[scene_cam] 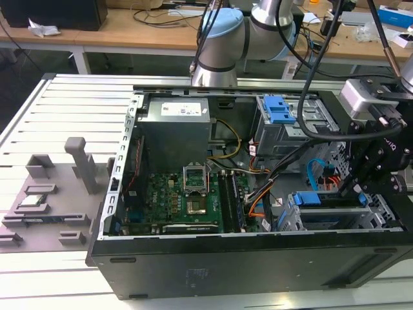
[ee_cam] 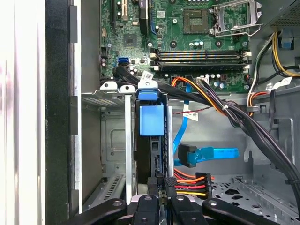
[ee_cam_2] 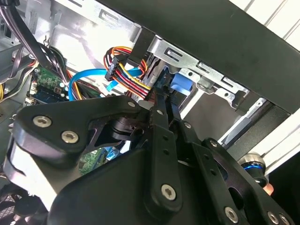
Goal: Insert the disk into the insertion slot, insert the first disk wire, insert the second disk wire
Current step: 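Insert the first disk wire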
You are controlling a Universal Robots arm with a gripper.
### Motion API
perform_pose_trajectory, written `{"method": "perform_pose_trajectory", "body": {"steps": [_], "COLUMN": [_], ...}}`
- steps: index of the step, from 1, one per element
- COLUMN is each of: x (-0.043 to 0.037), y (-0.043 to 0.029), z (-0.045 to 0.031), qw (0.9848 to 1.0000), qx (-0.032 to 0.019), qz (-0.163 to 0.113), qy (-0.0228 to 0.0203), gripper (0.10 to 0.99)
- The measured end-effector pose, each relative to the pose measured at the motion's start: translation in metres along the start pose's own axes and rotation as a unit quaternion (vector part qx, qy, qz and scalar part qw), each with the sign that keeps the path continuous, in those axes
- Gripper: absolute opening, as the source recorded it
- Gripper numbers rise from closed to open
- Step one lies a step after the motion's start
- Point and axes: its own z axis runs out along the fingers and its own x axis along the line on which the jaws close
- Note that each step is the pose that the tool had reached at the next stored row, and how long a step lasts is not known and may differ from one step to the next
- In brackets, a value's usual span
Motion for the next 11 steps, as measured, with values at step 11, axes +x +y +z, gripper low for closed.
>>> {"method": "perform_pose_trajectory", "body": {"steps": [11], "x": [0.0000], "y": [0.0007], "z": [-0.0131], "qw": [1.0000], "qx": [0.0000], "qz": [0.000], "qy": [-0.0002], "gripper": [0.239]}}
